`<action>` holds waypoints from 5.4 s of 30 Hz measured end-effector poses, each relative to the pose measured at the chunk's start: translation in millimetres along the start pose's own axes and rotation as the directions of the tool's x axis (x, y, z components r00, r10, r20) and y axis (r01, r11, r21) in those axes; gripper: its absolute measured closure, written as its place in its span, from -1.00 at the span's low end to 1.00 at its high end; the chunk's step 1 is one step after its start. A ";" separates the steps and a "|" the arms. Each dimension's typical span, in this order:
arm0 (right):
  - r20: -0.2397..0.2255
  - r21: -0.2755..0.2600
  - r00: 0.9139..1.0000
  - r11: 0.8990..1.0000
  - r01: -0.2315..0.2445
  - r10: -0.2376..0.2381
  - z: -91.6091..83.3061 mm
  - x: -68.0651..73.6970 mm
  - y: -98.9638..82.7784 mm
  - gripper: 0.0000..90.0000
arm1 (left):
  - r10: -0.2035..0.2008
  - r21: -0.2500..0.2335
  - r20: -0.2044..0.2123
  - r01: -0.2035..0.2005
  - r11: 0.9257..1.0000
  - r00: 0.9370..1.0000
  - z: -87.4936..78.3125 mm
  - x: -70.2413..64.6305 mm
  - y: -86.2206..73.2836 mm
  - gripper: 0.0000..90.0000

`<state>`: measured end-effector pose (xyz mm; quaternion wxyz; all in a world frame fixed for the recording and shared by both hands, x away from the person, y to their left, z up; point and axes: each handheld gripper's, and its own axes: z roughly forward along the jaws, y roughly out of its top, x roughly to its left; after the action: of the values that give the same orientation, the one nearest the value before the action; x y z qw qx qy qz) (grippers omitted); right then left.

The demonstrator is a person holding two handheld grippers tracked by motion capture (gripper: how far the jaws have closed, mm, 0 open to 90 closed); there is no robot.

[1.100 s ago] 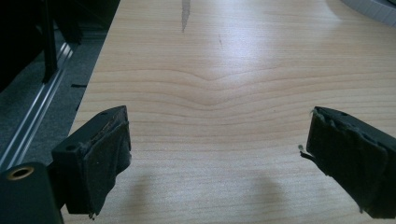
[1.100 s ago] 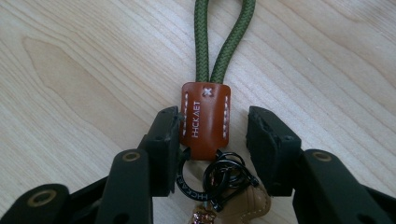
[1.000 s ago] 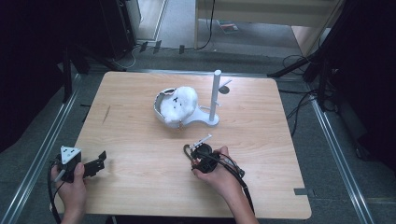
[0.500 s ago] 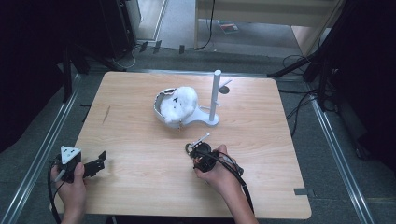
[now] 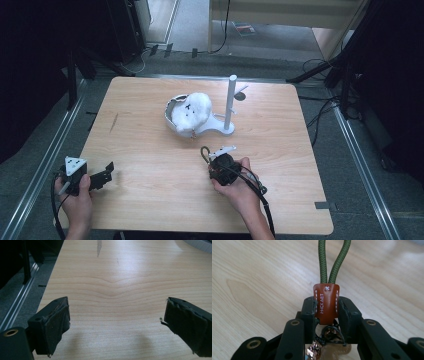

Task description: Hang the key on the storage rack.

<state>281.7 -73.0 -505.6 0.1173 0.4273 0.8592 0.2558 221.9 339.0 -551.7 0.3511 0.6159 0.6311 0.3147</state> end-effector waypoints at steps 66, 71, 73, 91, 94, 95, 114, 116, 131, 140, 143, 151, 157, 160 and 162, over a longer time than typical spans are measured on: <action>0.252 -0.760 0.940 0.649 0.043 0.232 -57.4 -21.1 -3.9 0.52 | -0.008 -0.004 0.005 0.008 1.000 1.000 0.1 0.4 -0.1 -0.85; 0.254 -0.763 0.937 0.646 0.042 0.239 -48.9 -24.0 -4.2 0.52 | -0.008 -0.004 0.005 0.008 1.000 1.000 0.1 0.4 -0.1 -0.85; 0.255 -0.762 0.935 0.647 0.038 0.245 -46.0 -25.2 -3.5 0.52 | -0.007 -0.002 0.004 0.007 1.000 1.000 0.0 0.3 -0.1 -0.85; 0.238 -0.726 0.926 0.687 -0.030 0.293 -17.8 -38.6 2.2 0.52 | -0.013 -0.005 0.007 0.013 1.000 1.000 -0.3 1.0 -0.4 -0.85; 0.239 -0.718 0.926 0.695 -0.035 0.294 -14.5 -41.3 2.4 0.52 | -0.013 -0.005 0.006 0.013 1.000 1.000 -0.3 1.0 -0.4 -0.85; 0.237 -0.715 0.925 0.698 -0.042 0.299 -13.6 -41.7 2.3 0.52 | -0.013 -0.005 0.006 0.013 1.000 1.000 -0.4 0.9 -0.4 -0.85; 0.237 -0.679 0.926 0.732 -0.058 0.293 -0.4 -49.9 5.3 0.52 | -0.010 -0.002 0.006 0.010 1.000 1.000 -0.3 0.7 -0.4 -0.85; 0.236 -0.673 0.927 0.737 -0.060 0.292 0.7 -50.0 6.2 0.52 | -0.011 -0.002 0.006 0.011 1.000 1.000 -0.2 0.7 -0.4 -0.85; 0.234 -0.650 0.929 0.757 -0.068 0.285 9.0 -52.7 11.6 0.52 | -0.012 -0.002 0.006 0.012 1.000 1.000 -0.2 0.8 -0.4 -0.85; 0.190 -0.624 0.940 0.774 -0.108 0.284 11.8 -56.3 12.4 0.45 | -0.012 -0.002 0.007 0.013 1.000 1.000 -0.3 0.9 -0.4 -0.85; 0.158 -0.626 0.950 0.772 -0.114 0.269 12.2 -57.3 12.0 0.04 | -0.013 -0.003 0.008 0.013 1.000 1.000 -0.2 0.9 -0.4 -0.85; 0.170 -0.629 0.951 0.771 -0.097 0.259 3.5 -59.0 8.4 -0.18 | -0.009 -0.001 0.006 0.009 1.000 1.000 -0.2 0.8 -0.3 -0.85; 0.168 -0.625 0.952 0.774 -0.099 0.257 -3.9 -62.6 1.3 -0.20 | -0.006 0.001 0.005 0.006 1.000 1.000 -0.2 0.6 -0.3 -0.85; 0.172 -0.624 0.950 0.775 -0.100 0.261 -7.8 -65.3 -4.0 -0.20 | -0.004 0.002 0.004 0.004 1.000 1.000 -0.3 0.5 -0.2 -0.85; 0.173 -0.627 0.949 0.773 -0.101 0.264 -10.6 -67.6 -8.0 -0.20 | -0.003 0.003 0.003 0.003 1.000 1.000 -0.3 0.3 -0.2 -0.85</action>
<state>312.9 -134.3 -502.1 0.3309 0.4772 0.6624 0.4733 221.5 339.2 -551.7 0.3516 0.6160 0.6320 0.3123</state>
